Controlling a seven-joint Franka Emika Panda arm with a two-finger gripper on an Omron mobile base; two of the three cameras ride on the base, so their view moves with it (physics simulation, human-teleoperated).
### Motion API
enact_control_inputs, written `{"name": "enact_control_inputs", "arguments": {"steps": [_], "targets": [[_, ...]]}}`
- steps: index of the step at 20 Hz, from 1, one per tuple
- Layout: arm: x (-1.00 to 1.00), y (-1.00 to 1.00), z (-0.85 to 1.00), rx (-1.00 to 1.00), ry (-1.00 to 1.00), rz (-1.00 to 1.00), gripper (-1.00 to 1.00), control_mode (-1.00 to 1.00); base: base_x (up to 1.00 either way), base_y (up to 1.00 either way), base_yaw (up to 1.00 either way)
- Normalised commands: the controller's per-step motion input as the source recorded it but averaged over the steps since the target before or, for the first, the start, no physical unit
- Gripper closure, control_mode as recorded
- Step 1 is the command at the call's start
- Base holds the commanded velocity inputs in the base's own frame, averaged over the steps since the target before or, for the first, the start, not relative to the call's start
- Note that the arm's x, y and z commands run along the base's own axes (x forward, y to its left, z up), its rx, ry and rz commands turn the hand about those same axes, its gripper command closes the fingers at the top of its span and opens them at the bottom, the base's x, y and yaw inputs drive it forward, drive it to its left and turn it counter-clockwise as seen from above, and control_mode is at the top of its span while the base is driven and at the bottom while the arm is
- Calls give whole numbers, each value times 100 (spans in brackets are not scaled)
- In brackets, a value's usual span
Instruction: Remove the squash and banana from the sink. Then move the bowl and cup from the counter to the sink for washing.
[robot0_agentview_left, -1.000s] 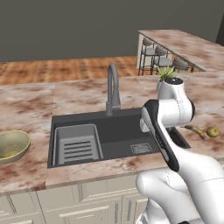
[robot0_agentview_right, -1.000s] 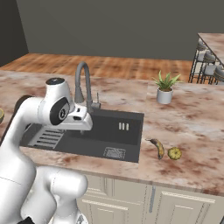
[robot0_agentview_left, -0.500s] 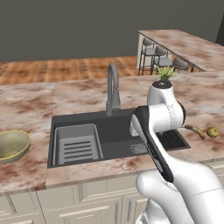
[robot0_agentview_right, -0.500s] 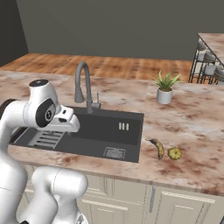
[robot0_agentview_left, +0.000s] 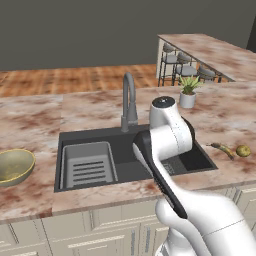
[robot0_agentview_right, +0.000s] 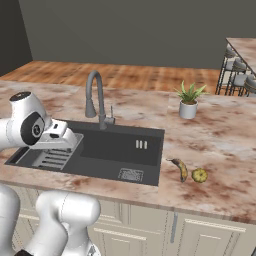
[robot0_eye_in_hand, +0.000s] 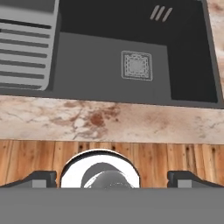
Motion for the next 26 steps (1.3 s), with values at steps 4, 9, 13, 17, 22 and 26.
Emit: {"name": "enact_control_inputs", "arguments": {"steps": [4, 9, 13, 17, 22, 26], "targets": [[0, 38, 2, 4, 0, 0, -100, -100, 0, 0, 0], [0, 37, 3, 13, 0, 0, -100, -100, 0, 0, 0], [1, 40, 1, 13, 0, 0, -100, -100, 0, 0, 0], [4, 42, 0, 13, 0, 0, -100, -100, 0, 0, 0], [8, 43, 0, 8, 0, 0, -100, -100, 0, 0, 0], [14, 45, 0, 5, 0, 0, -100, -100, 0, 0, 0]]}}
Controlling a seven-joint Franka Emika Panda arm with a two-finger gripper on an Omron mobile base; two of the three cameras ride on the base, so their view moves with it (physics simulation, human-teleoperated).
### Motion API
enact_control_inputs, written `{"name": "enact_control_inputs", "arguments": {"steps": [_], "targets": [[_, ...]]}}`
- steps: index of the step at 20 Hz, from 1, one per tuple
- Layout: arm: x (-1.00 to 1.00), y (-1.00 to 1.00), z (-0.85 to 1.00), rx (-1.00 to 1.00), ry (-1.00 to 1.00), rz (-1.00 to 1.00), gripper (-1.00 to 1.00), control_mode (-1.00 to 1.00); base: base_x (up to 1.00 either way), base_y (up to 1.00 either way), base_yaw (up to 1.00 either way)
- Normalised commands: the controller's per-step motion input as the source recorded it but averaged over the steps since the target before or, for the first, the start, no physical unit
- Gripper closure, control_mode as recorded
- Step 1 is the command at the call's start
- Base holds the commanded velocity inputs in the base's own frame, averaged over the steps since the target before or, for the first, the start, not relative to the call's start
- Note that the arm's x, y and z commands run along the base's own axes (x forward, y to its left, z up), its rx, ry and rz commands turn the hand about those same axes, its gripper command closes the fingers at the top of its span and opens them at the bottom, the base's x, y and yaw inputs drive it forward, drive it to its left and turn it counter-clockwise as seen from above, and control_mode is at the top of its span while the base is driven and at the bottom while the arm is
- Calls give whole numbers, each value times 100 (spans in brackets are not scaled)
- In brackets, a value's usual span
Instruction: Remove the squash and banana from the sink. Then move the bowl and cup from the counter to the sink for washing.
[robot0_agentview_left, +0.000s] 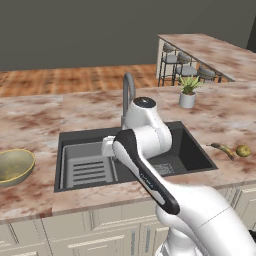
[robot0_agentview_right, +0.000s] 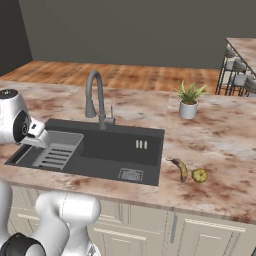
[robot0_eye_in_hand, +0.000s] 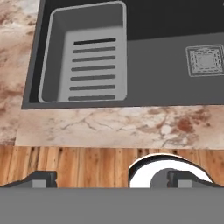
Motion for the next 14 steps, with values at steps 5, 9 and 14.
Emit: {"name": "enact_control_inputs", "arguments": {"steps": [5, 9, 14], "targets": [[19, 46, 0, 1, 0, 0, -100, -100, 0, 0, 0], [26, 47, 0, 0, 0, 0, -100, -100, 0, 0, 0], [32, 48, 0, 0, 1, -1, -100, -100, 0, 0, 0]]}}
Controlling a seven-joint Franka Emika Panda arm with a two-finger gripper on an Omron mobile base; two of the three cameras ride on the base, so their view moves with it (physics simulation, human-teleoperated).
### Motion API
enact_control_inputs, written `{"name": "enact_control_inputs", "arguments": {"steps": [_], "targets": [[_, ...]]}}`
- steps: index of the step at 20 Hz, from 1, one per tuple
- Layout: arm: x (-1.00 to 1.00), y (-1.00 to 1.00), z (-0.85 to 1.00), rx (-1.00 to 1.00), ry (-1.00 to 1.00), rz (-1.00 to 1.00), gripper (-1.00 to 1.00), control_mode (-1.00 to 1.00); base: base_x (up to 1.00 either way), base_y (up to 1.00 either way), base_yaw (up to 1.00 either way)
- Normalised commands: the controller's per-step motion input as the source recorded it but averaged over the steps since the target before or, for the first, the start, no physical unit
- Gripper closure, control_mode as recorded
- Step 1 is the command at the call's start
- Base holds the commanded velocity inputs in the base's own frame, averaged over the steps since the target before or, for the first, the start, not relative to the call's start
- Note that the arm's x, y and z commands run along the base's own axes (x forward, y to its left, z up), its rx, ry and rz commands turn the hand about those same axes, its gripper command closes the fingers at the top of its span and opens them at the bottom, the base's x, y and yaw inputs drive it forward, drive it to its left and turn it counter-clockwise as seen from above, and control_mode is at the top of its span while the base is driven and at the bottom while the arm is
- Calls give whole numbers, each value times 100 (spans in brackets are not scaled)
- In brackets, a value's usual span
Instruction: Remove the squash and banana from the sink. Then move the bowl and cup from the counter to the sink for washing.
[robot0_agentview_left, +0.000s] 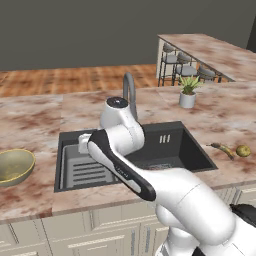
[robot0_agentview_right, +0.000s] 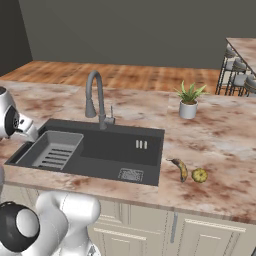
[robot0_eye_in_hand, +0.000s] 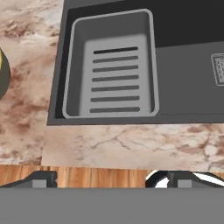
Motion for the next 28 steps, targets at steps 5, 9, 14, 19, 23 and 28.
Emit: {"name": "enact_control_inputs", "arguments": {"steps": [5, 9, 14, 19, 23, 28], "targets": [[28, 43, 0, 2, 0, 0, -100, -100, 0, 0, 0], [20, 39, -1, 4, 0, 0, -100, -100, 0, 0, 0], [20, 37, -2, 5, 0, 0, -100, -100, 0, 0, 0], [12, 36, -6, 7, 0, 0, -100, -100, 0, 0, 0], [13, 38, -15, 6, 0, 0, -100, -100, 0, 0, 0], [18, 36, -14, 6, 0, 0, -100, -100, 0, 0, 0]]}}
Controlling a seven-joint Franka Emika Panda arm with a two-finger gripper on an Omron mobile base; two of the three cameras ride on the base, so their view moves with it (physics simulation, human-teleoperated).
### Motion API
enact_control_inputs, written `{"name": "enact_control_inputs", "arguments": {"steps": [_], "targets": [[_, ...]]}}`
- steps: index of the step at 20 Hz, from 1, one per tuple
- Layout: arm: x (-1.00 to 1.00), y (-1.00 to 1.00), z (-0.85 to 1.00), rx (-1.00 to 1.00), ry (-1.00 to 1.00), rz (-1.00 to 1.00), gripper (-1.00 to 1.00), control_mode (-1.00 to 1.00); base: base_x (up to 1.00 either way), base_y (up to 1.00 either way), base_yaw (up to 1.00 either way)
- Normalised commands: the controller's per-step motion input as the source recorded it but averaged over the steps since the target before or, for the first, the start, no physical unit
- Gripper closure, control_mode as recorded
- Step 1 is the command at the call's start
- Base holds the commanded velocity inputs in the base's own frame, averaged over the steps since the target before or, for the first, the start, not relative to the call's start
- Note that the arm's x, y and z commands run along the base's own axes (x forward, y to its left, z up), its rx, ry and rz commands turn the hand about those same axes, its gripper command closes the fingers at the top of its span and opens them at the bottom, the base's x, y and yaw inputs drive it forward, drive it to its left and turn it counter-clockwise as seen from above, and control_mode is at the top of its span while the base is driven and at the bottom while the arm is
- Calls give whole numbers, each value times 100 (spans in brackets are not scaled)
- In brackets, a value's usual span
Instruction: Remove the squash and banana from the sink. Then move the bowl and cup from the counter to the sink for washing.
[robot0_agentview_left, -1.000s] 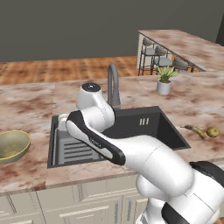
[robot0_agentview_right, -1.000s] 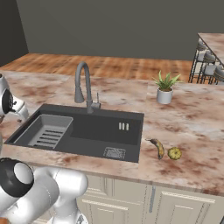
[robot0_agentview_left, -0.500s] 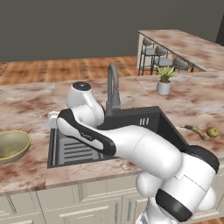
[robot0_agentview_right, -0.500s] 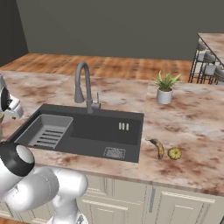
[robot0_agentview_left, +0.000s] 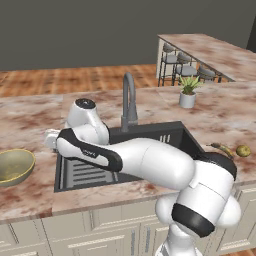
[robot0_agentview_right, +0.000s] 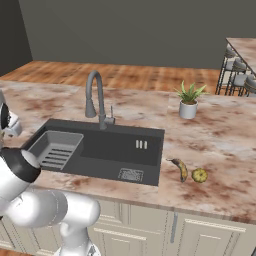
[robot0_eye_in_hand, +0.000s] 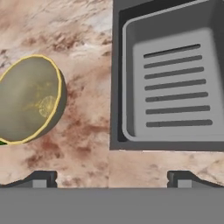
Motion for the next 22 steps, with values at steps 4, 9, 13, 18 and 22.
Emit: {"name": "enact_control_inputs", "arguments": {"steps": [4, 9, 13, 18, 22], "targets": [[21, 37, -12, 1, 0, 0, -100, -100, 0, 0, 0], [24, 29, -6, 0, 0, 1, -100, -100, 0, 0, 0], [26, 29, -8, 0, 1, 2, -100, -100, 0, 0, 0], [25, 28, -7, 0, 3, 1, -100, -100, 0, 0, 0], [25, 25, -8, 0, 5, 0, -100, -100, 0, 0, 0]]}}
